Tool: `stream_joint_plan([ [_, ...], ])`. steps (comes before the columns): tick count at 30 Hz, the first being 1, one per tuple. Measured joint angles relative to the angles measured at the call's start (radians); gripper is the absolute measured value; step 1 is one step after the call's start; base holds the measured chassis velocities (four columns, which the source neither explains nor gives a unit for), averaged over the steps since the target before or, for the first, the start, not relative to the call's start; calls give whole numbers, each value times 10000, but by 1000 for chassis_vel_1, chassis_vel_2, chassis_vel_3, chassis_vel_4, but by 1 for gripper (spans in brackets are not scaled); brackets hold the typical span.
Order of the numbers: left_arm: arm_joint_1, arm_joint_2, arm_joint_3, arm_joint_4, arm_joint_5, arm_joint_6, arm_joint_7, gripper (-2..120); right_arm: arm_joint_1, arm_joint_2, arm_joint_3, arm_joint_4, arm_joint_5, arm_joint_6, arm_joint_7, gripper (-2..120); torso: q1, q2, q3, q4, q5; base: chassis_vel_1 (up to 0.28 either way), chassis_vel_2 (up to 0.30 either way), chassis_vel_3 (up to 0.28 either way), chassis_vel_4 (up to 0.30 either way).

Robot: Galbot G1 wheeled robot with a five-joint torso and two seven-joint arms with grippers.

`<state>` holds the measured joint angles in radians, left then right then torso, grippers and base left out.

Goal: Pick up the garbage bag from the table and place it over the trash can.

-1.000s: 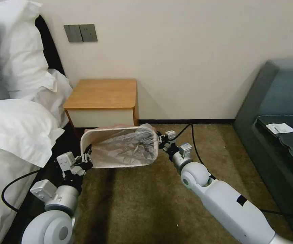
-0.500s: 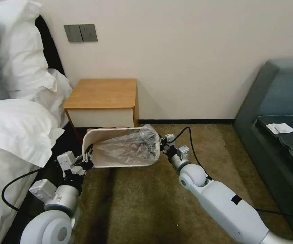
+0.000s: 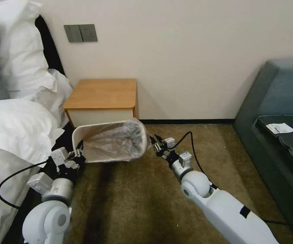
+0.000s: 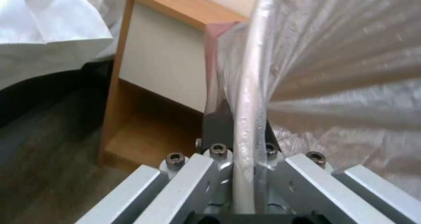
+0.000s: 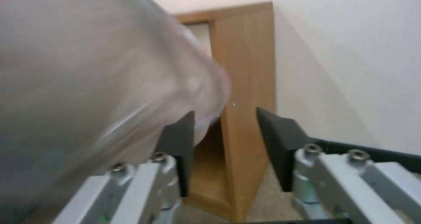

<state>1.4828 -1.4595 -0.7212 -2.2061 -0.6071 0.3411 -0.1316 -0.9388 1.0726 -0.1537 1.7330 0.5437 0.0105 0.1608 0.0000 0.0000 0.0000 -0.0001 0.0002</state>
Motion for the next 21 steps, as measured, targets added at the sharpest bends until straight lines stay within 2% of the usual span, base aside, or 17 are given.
stream_joint_plan([
  [2,-140,6,7,359,106,-2,-1,0,-305,-74,250,440,-170,-7,1,52,0,0,0,0,-1,0,0,0,0],
  [3,-140,6,7,359,106,-2,-1,0,-305,-74,250,440,-170,-7,1,52,0,0,0,0,-1,0,0,0,0],
  [5,-247,41,14,706,168,-39,10,0,-619,-129,596,844,-288,-6,-23,62,0,1,0,0,-2,0,0,0,0],
  [6,-247,41,14,706,168,-39,10,0,-619,-129,596,844,-288,-6,-23,62,0,1,0,0,-2,0,0,0,0],
  [8,-341,76,21,983,250,-106,56,0,-944,-181,962,1287,-388,17,-82,70,1,0,0,0,-2,0,0,0,0],
  [9,-377,96,35,1130,387,-177,96,0,-1102,-209,1184,1562,-451,46,-127,77,0,0,0,0,-1,0,0,0,0],
  [11,-397,107,51,1216,503,-238,121,0,-1183,-235,1306,1754,-492,68,-161,79,0,0,0,-1,-3,0,0,0,0],
  [13,-453,153,143,1469,981,-497,177,0,-1292,-339,1474,2356,-550,119,-279,91,0,0,0,-1,-1,0,0,0,0],
  [16,-483,166,220,1625,1371,-726,211,0,-1284,-406,1468,2729,-547,109,-354,96,0,0,0,1,-2,0,0,0,0],
  [17,-499,184,286,1726,1654,-860,242,0,-1218,-469,1336,3090,-511,14,-391,103,1,0,0,0,-2,0,0,0,0],
  [18,-499,184,286,1726,1654,-860,242,0,-1218,-469,1336,3090,-511,14,-391,103,1,0,0,0,-2,0,0,0,0],
  [21,-531,244,474,2018,2649,-1389,387,0,-811,-776,203,4008,-59,-580,-273,111,0,1,0,2,-3,0,0,0,0],
])
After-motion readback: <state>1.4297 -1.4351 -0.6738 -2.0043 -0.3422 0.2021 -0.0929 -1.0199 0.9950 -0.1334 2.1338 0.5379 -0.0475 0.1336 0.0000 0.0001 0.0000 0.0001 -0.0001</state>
